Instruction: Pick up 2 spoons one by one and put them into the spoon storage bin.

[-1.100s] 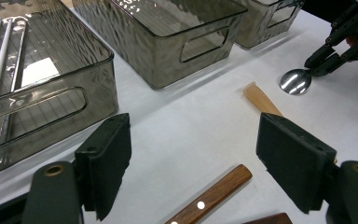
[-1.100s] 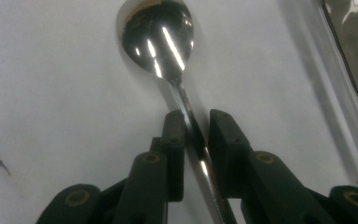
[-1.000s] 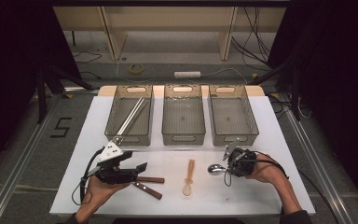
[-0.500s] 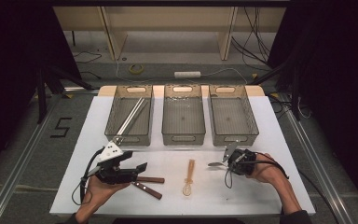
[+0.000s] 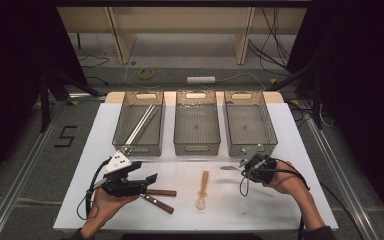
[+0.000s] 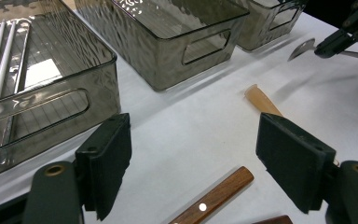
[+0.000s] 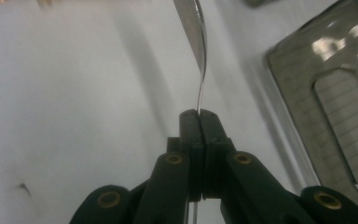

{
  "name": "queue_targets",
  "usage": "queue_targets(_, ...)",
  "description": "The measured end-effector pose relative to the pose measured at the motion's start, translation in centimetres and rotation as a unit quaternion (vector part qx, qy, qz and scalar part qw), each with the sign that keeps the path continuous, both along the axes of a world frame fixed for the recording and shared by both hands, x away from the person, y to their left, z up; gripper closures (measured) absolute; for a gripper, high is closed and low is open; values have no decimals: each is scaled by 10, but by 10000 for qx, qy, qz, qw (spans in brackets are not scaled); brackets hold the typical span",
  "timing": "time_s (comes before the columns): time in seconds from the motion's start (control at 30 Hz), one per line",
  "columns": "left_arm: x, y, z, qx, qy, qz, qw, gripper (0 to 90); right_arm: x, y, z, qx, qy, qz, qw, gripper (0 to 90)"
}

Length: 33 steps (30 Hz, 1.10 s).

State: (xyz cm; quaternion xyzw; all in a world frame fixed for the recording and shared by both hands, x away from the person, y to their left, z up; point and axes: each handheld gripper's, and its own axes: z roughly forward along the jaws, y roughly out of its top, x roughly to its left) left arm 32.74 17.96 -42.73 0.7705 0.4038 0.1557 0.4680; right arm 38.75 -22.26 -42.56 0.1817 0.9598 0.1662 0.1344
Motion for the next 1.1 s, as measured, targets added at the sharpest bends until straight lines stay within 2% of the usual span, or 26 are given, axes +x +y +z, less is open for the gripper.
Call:
queue_targets(0.13, 0, 0, 0, -9, -5, -11, 10000, 254, 5, 7, 13, 340, -52, -175, 9993, 900)
queue_targets(0.33, 0, 1, 0, -32, -28, 19, 10000, 247, 20, 22, 36, 832, -178, -318, 9959, 900)
queue_targets(0.47, 0, 2, 0, -53, -60, 31, 10000, 242, 33, 33, 46, 965, -208, -450, 9941, 900)
queue_targets(0.73, -1, 4, 1, -140, -156, 81, 9997, 236, 59, 49, 56, 1294, -176, -701, 9890, 900)
queue_targets(1.1, -4, 6, 3, -264, -259, 92, 9993, 233, 86, 69, 66, 1438, -171, -948, 9849, 900)
